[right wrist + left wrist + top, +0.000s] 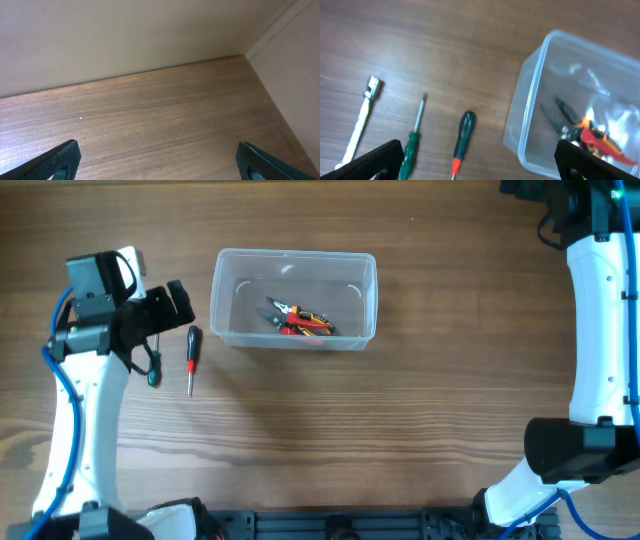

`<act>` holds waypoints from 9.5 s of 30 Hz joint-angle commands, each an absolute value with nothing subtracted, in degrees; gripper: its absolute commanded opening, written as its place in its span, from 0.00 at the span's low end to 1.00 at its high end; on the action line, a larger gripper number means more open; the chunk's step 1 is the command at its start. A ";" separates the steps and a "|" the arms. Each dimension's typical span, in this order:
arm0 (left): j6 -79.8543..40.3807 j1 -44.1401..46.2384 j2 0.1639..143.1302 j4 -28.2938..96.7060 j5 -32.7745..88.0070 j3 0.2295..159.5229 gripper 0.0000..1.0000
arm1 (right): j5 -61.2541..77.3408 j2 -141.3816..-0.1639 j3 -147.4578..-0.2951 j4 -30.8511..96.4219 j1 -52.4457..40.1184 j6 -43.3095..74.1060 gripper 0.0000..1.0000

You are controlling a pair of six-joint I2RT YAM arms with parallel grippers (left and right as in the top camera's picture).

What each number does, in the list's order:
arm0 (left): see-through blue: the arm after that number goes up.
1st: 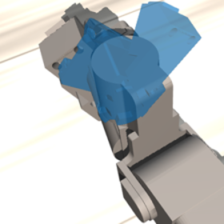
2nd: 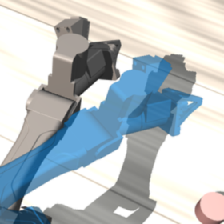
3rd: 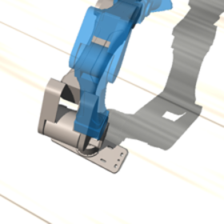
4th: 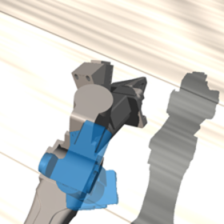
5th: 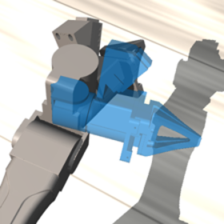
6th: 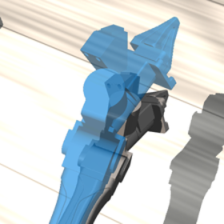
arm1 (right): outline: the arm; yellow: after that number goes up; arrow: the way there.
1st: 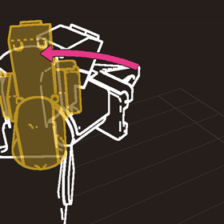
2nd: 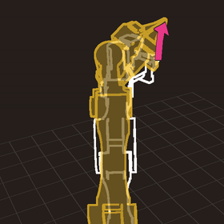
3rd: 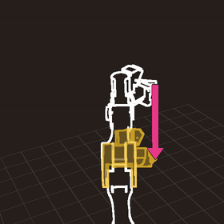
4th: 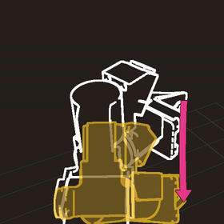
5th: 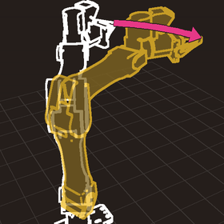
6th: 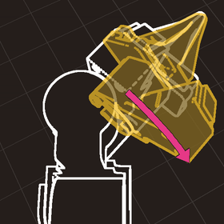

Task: Pack container
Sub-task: 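Move the left gripper over the black-red screwdriver handle, then lower the left gripper and close on the black screwdriver handle, then carry the screwdriver with the left gripper and lower into the container, then open the left gripper and withdraw it toward the left, then move the left gripper over the green-handled screwdriver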

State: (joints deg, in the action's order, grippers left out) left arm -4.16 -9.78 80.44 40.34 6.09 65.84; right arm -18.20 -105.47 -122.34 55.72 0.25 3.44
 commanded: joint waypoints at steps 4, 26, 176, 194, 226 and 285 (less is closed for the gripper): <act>5.30 -10.02 87.46 45.36 8.38 66.98 1.00 | -18.13 -105.14 -122.56 55.59 0.03 4.49 1.00; 14.24 -10.02 104.79 45.60 10.92 66.98 1.00 | -18.13 -105.14 -122.56 55.59 0.03 4.49 1.00; 71.77 13.52 124.01 59.11 32.75 106.04 0.05 | -18.13 -105.14 -122.56 55.59 0.03 4.47 1.00; 72.79 13.61 127.96 58.59 32.73 106.04 0.49 | -18.13 -105.14 -122.56 55.59 0.03 4.49 1.00; 7.70 -9.41 111.11 71.53 -1.41 111.92 1.00 | -18.13 -105.14 -122.56 55.59 0.03 4.49 1.00; 19.29 -22.09 112.40 53.34 8.73 73.17 0.99 | -18.13 -105.14 -122.56 55.59 0.03 4.49 1.00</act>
